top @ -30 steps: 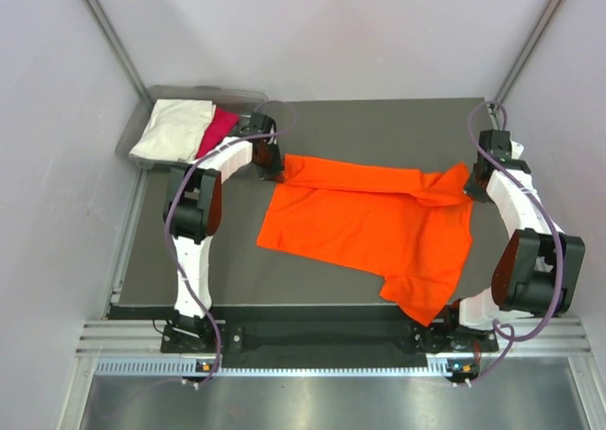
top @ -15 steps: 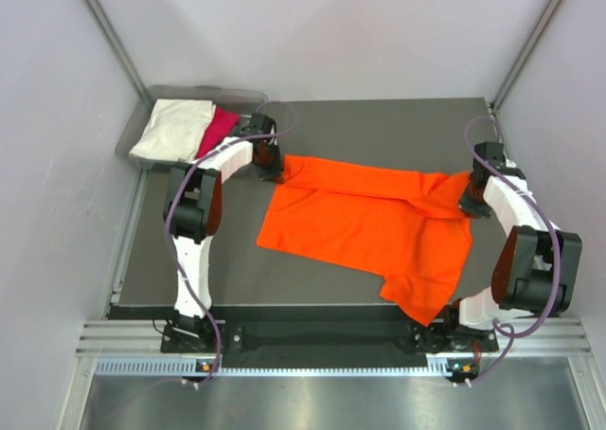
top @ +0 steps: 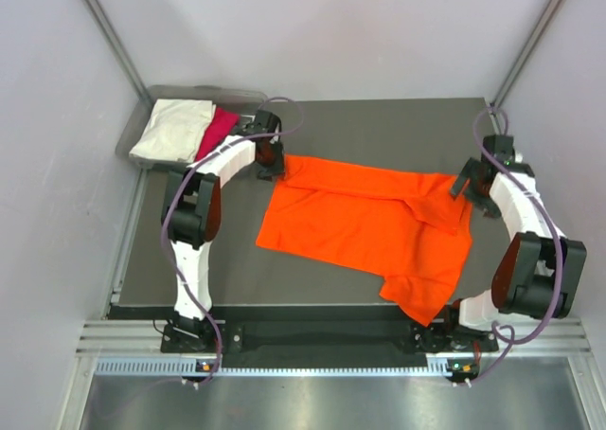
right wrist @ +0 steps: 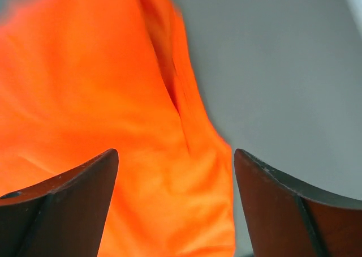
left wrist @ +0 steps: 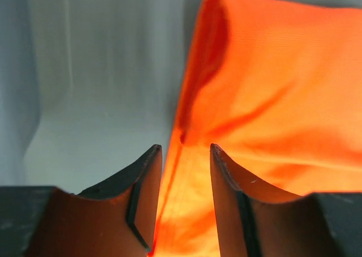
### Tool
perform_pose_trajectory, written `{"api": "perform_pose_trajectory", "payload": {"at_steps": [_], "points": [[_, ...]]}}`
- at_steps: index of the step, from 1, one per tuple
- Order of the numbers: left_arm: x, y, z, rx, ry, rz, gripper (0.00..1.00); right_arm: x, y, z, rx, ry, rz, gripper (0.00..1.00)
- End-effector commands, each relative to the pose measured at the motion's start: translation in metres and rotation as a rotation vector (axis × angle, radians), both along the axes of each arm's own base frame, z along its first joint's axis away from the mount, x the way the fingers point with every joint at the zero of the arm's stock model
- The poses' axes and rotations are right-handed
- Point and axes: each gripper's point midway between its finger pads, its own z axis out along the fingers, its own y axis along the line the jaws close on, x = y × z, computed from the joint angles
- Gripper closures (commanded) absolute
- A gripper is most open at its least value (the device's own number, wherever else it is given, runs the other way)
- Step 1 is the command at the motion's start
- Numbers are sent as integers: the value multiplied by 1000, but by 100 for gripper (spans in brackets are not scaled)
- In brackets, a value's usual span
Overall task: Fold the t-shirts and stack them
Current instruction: Fold the tshirt
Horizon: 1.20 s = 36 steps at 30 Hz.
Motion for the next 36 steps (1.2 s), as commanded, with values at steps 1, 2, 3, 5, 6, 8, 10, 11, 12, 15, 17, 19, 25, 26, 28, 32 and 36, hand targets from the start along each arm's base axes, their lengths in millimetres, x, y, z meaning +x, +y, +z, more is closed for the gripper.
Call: {"api": "perform_pose_trajectory", "payload": {"at_steps": [1, 2, 3, 5, 6, 8, 10, 11, 12, 15, 17, 19, 25, 26, 28, 32, 36], "points": [[14, -12, 75, 30, -210, -39, 55, 57, -35, 61, -115, -205, -7, 16], [12, -16, 78, 22, -226, -48, 55, 69, -37, 71, -116, -237, 3, 16], [14, -23, 80, 8, -244, -56, 57, 77, -40, 64, -115, -219, 5, 17], [23, -34, 81, -42, -274, -65, 62, 93, -48, 60, -110, -209, 7, 22], [26, -38, 79, -55, -273, -67, 65, 98, -50, 59, -110, -214, 12, 23], [35, -49, 68, -87, -255, -84, 70, 108, -52, 59, -106, -222, 36, 28], [40, -52, 58, -89, -241, -78, 73, 113, -55, 50, -107, -216, 29, 32], [45, -54, 48, -90, -229, -70, 74, 113, -55, 45, -92, -211, 27, 41], [46, -56, 44, -93, -221, -70, 76, 114, -54, 37, -70, -205, 19, 43], [52, -60, 28, -103, -197, -64, 77, 117, -54, 20, -24, -186, 18, 43], [57, -63, 15, -111, -175, -63, 77, 116, -52, 12, -7, -173, 28, 40], [56, -59, 6, -94, -143, -49, 77, 117, -49, 5, 4, -171, 30, 40], [57, -52, -19, -73, -72, -11, 78, 116, -49, -11, 22, -149, 22, 41], [57, -52, -19, -76, -72, -11, 78, 115, -48, -15, 25, -145, 23, 42], [57, -51, -22, -75, -64, -5, 77, 117, -50, -18, 24, -148, 18, 44], [53, -46, -31, -63, -46, 12, 77, 120, -50, -31, 44, -137, -2, 49], [50, -41, -46, -53, -12, 22, 78, 124, -52, -38, 64, -139, -13, 63]]}}
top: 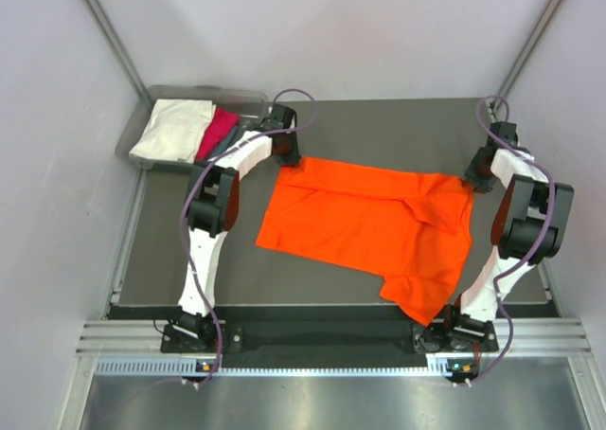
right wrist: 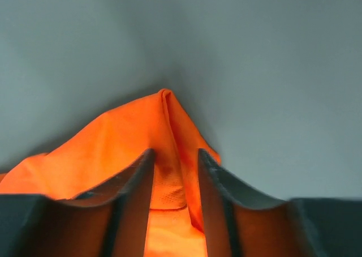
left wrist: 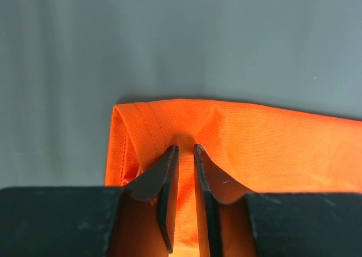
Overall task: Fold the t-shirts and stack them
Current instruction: Fold the tshirt
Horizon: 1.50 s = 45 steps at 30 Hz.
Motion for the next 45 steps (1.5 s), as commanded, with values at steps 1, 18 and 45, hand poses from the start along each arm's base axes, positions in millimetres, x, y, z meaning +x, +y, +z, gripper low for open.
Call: {"api": "perform_pose_trajectory", "payload": {"at_steps": [1, 18, 45], "points": [[-12, 15, -35, 50, 93, 28, 78, 11, -12, 2, 0, -53, -41, 68], [21, 32, -33, 139, -17, 47, 76, 46, -45, 1, -79, -96, -118, 100], [-68, -14, 73, -46, -98, -62, 73, 32, -28, 97, -101, -126, -29, 15]]}}
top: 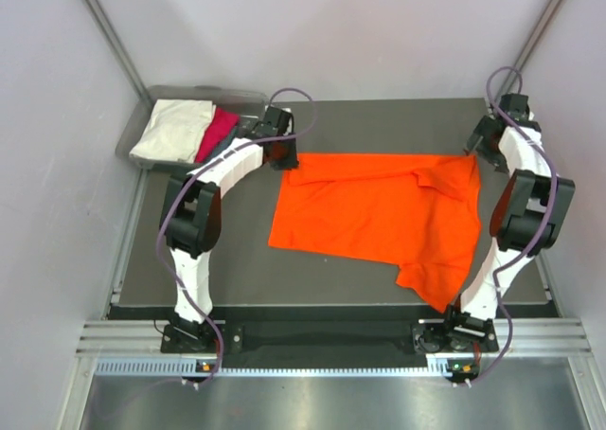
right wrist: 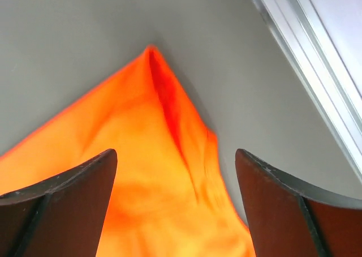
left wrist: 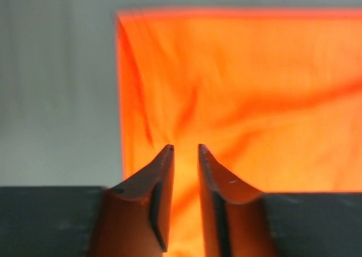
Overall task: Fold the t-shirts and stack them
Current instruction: Fold the tshirt
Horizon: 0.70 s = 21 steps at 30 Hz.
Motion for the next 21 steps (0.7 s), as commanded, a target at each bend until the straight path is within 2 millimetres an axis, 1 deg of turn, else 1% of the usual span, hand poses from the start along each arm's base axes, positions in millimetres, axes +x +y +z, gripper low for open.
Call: {"api": "perform_pose_trajectory", "payload": {"at_steps": [1, 2, 3, 4, 5, 6, 7, 8, 9, 10, 11, 12, 13, 15, 16, 18, 21], "points": [[-25, -18, 6, -63, -3, -20, 76, -30, 14, 35, 60, -57, 20, 18], [-27, -18, 2, -71, 2, -16, 77, -31, 17, 42, 83, -101, 26, 25], [-32, -17, -5, -67, 22, -11, 78, -37, 14, 39, 103, -102, 12, 29], [-32, -16, -6, -62, 26, -8, 77, -45, 21, 32, 145, -95, 19, 42], [-31, -14, -8, -51, 24, -5, 74, -48, 20, 29, 157, -98, 17, 47], [-31, -12, -15, -34, 34, 1, 71, -51, 19, 26, 165, -101, 14, 53], [-28, -13, -18, -32, 34, 0, 70, -58, 24, 16, 186, -85, 18, 58], [-26, -14, -21, -28, 37, -4, 70, -58, 24, 16, 186, -96, 21, 61], [-21, -16, -26, -16, 48, -12, 70, -59, 25, 12, 193, -91, 26, 61], [-19, -13, -30, 14, 49, -12, 69, -61, 29, 7, 212, -83, 40, 61], [-17, -13, -34, 23, 52, -20, 69, -59, 32, 5, 226, -84, 51, 57], [-11, -7, -39, 59, 42, -6, 69, -59, 34, 2, 240, -81, 60, 54], [-8, -6, -40, 65, 40, -12, 69, -62, 37, -4, 255, -68, 58, 48], [-4, -6, -45, 70, 43, -16, 68, -65, 37, -9, 269, -62, 53, 43], [-5, -5, -48, 77, 51, -24, 68, -67, 40, -15, 286, -53, 57, 42], [-3, -4, -50, 89, 56, -23, 66, -70, 38, -20, 292, -42, 54, 41], [-4, -1, -50, 100, 56, -20, 63, -70, 37, -26, 300, -34, 56, 46]]}}
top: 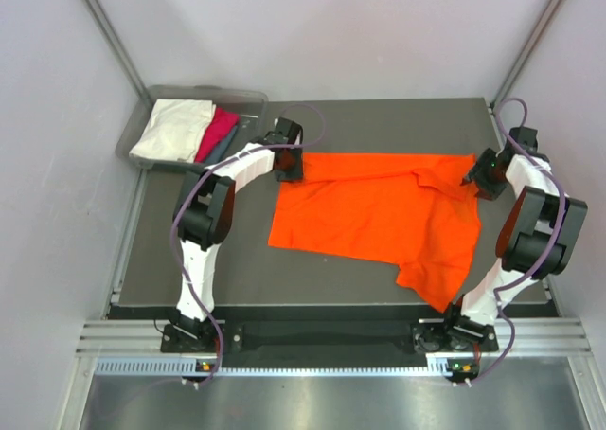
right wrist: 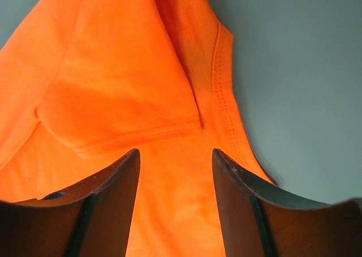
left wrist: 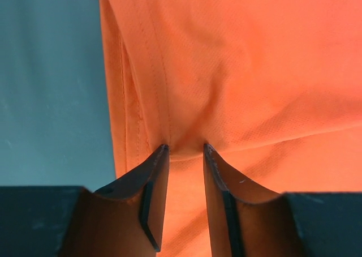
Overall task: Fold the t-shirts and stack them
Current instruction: Fold the tshirt
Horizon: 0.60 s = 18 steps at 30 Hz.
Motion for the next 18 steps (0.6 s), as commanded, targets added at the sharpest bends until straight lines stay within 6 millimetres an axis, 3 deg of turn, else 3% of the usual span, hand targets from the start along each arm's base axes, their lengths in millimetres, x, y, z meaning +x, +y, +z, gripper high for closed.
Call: {"api": "perform_pose_trajectory", "payload": {"at_steps": [1, 5, 13, 18], "points": [[11, 5, 9, 28, -41, -5, 63, 5, -5, -4, 6, -22, 4, 48], [9, 9, 8, 51, -37, -7, 60, 2, -7, -15, 10, -3, 5, 64], [3, 9, 18, 44, -42, -30, 53, -2, -7, -29, 24, 23, -15, 68], [3, 9, 11, 45, -24, -31, 52, -6, -5, -40, 35, 47, -19, 67]]}}
